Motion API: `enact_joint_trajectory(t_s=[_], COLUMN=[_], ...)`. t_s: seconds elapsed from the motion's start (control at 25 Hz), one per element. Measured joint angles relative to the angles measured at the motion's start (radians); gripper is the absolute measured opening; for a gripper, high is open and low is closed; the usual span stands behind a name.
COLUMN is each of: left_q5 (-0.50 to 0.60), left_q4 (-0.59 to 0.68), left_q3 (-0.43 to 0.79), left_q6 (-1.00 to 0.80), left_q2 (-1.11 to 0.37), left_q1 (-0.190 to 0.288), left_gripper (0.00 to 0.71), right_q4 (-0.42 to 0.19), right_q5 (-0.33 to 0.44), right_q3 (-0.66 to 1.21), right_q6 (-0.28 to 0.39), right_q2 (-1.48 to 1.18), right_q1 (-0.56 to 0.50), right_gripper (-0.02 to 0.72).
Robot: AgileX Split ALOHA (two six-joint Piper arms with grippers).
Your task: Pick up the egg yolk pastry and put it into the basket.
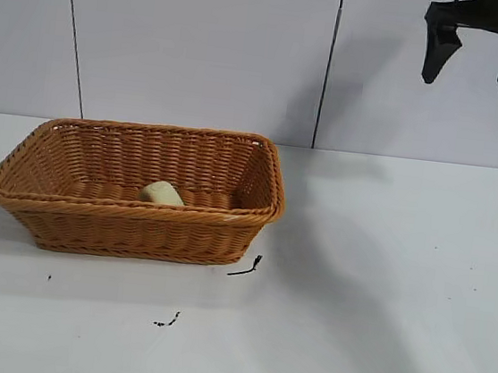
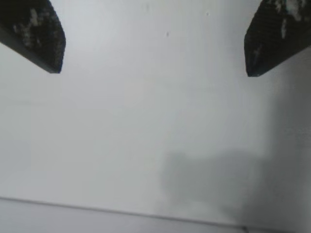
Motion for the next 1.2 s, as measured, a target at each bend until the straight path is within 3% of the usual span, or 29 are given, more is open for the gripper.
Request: enact_joint_trajectory(t_s=[0.28, 0.48, 0.6, 0.88, 1.2], left_q5=[0.000, 0.000, 0.000, 0.000, 0.000], left_q4=[0.000, 0.000, 0.000, 0.000, 0.000], left_q3=[0.000, 0.000, 0.000, 0.000, 0.000], left_q6=[0.000, 0.000, 0.000, 0.000, 0.000], left_q2=[0.000, 0.000, 0.000, 0.000, 0.000], left_q1=[0.000, 0.000, 0.000, 0.000, 0.000], left_gripper=[0.696, 0.696, 0.696, 0.696, 0.696], right_q4=[0.000, -0.002, -0.003, 0.001, 0.012], right_q5=[0.001, 0.001, -0.033, -0.156, -0.184], right_q3=[0.430, 0.665, 0.794, 1.038, 1.157], right_q6=[-0.012, -0.061, -0.072, -0.063, -0.051], right_q2=[-0.438, -0.732, -0.916, -1.287, -1.526], right_q1=[0.000, 0.000, 0.000, 0.000, 0.000], right_gripper=[0.694, 0.694, 0.694, 0.694, 0.694])
